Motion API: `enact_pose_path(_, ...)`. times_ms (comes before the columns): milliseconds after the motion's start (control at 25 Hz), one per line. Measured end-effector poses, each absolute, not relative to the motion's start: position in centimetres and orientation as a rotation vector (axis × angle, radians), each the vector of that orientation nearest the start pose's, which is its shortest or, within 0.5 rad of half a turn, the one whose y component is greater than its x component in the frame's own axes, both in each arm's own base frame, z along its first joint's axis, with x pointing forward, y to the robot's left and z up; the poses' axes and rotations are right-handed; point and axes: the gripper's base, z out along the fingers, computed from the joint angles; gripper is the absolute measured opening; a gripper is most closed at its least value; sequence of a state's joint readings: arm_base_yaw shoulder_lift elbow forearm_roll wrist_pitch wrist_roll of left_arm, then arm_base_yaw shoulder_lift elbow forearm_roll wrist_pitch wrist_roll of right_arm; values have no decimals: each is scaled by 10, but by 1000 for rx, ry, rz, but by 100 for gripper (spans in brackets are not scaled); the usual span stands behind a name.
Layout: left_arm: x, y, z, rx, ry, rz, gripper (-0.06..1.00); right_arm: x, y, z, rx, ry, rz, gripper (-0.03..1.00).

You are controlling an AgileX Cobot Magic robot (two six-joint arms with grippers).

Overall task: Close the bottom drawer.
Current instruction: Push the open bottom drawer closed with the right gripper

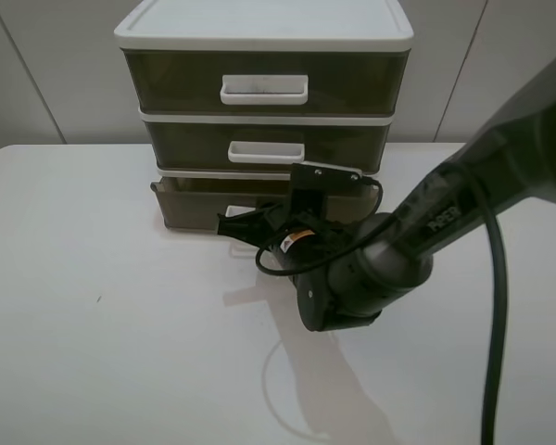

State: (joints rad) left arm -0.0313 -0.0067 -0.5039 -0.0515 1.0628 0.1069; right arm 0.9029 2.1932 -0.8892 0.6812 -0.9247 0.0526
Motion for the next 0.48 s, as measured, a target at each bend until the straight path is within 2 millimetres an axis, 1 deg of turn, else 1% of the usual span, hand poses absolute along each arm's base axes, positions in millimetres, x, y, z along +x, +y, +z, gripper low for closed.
enact_pose_path(240,-7,-4,278,143,2030,-14,72,272,267,65,-75,1937,350,2)
enact_pose_path(480,-7,-4,278,143,2030,-14,72,279,272,64,-31,1917,349,2)
